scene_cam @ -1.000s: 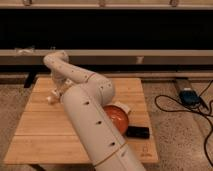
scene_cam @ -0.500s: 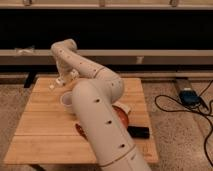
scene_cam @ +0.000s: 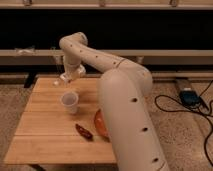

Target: Place the bottle in the ceramic bowl

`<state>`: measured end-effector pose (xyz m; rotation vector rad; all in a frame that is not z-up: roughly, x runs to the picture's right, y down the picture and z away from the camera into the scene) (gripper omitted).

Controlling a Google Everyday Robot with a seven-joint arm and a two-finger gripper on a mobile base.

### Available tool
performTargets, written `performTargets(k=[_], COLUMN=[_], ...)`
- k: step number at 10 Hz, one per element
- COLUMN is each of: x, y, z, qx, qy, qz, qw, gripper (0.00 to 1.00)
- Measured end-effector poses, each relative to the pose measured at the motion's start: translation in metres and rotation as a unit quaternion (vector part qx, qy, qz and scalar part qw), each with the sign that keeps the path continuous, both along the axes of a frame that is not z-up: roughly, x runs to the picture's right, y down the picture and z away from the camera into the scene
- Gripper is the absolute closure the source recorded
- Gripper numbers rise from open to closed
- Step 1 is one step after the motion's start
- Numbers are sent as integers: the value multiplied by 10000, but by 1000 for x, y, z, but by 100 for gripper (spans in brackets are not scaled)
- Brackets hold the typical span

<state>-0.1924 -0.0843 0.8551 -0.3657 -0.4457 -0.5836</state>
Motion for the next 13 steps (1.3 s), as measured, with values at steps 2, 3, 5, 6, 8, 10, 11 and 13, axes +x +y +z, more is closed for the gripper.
performTargets(k=[2, 3, 5, 6, 8, 10, 11, 13], x=[25, 41, 64, 75, 102, 127, 134, 157], y=[8, 14, 27, 34, 51, 68, 74, 88], z=[-22, -40, -71, -87, -113, -129, -132, -137], qx=[-15, -19, -8, 3, -36, -179, -247, -394], qy=[60, 114, 248, 342, 610, 940, 1056, 1356], qz=[148, 261, 428, 520, 768, 1088, 1210, 1491], qw=[9999, 9996, 9988, 9981, 9952, 9894, 9867, 9787], gripper=[100, 100, 100, 100, 100, 100, 100, 100])
